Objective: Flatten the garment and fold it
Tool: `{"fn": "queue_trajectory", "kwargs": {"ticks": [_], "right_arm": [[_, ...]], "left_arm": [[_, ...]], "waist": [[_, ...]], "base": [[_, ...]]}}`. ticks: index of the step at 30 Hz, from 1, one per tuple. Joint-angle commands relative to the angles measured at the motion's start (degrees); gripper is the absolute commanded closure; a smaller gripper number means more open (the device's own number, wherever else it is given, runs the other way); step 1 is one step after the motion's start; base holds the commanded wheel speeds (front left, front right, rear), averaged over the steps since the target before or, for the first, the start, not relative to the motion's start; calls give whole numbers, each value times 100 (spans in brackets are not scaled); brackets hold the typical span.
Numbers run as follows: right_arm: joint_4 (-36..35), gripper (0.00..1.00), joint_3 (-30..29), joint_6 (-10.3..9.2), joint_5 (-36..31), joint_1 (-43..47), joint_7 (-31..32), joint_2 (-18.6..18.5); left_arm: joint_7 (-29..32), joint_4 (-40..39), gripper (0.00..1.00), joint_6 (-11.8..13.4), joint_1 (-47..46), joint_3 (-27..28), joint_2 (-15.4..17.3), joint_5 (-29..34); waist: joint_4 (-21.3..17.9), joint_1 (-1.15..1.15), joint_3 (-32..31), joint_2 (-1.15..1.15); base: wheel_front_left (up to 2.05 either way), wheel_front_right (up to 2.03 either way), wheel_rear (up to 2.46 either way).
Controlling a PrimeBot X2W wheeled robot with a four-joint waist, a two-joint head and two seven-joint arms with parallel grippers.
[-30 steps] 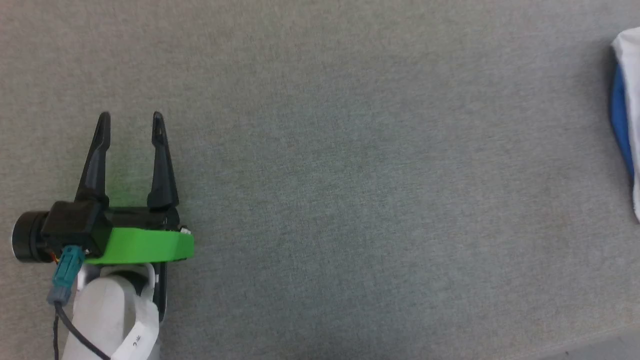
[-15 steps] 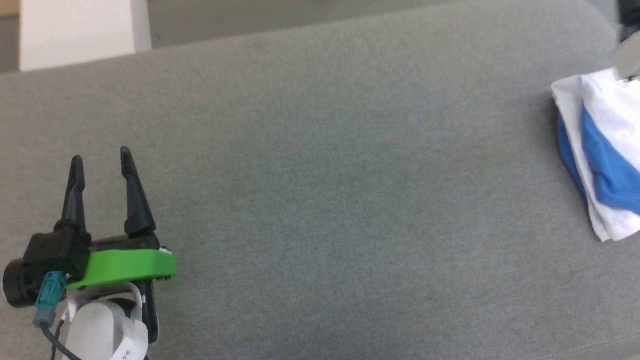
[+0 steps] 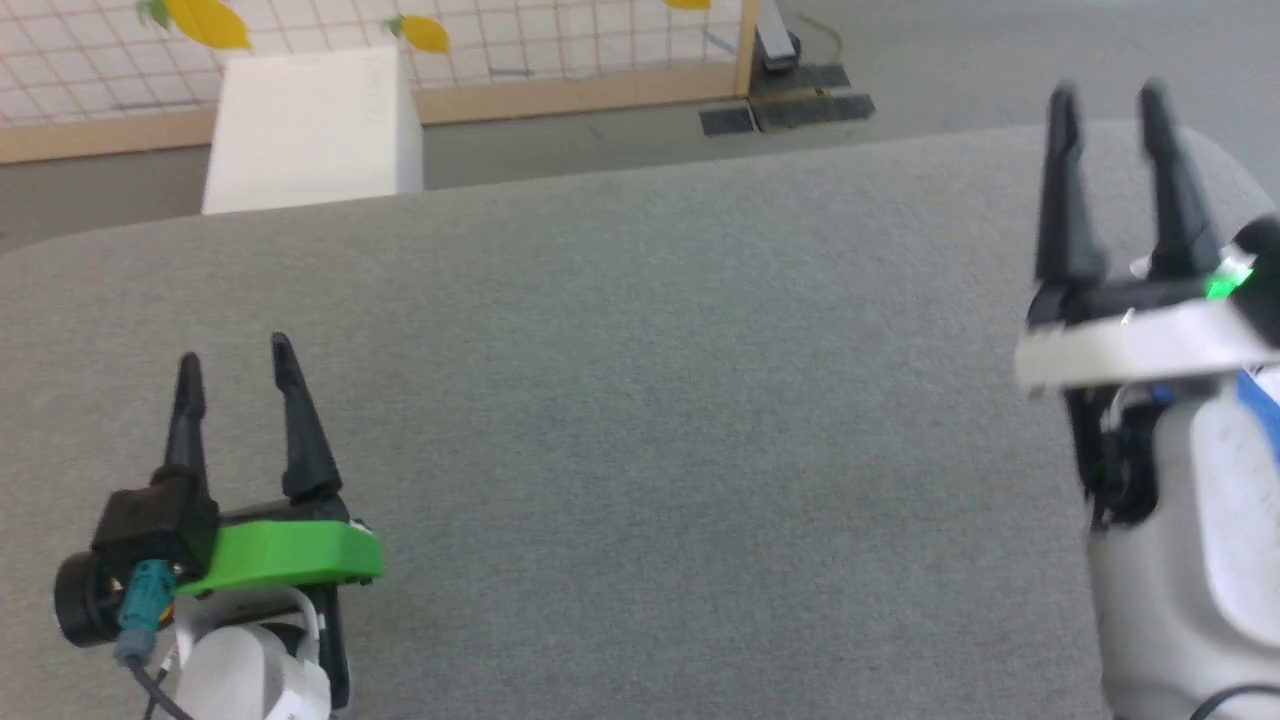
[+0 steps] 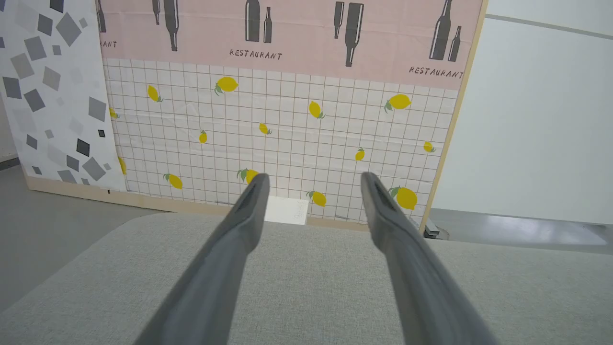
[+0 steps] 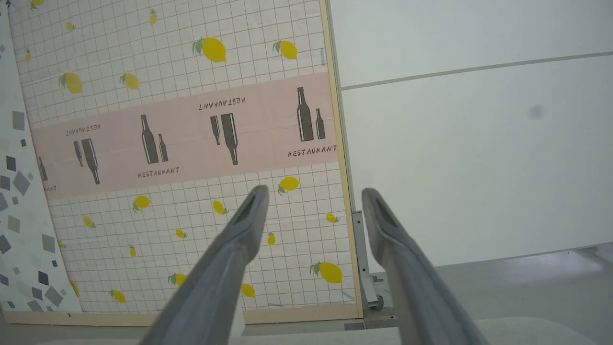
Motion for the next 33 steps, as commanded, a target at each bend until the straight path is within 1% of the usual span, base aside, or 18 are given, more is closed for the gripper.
{"fn": "queue_trajectory", "kwargs": {"ticks": [1,6,12,19,29,30,33], "right_arm": [[20,0,34,-8,-43,224,-58,28],[230,0,222,-8,197,1020,-117,35],[217,0,396,-8,-171,1536,-125,36],[316,0,519,-8,-415,1912,-126,36],[374,0,554,-8,-309,2092,-126,36],[356,100,541,0,-332,2042,-92,31],[354,100,535,0,-334,2042,-90,30]], "left_arm": [[-42,69,0,7,64,-45,-37,2],[-44,433,0,-67,159,-371,-85,83],[-45,681,0,-68,279,-515,-130,15],[-45,870,0,-24,436,-566,-164,-83],[-45,1060,0,-53,490,-630,-179,-82],[-23,1049,100,-42,442,-622,-160,-116],[-21,1047,100,-42,442,-619,-160,-116]], "waist": [[200,1,-222,0],[281,1,-367,0],[261,1,-384,0],[237,1,-375,0],[256,1,-351,0],[255,1,-351,0],[256,1,-351,0]], "base": [[0,0,0],[0,0,0],[0,0,0],[0,0,0],[0,0,0],[0,0,0],[0,0,0]]}}
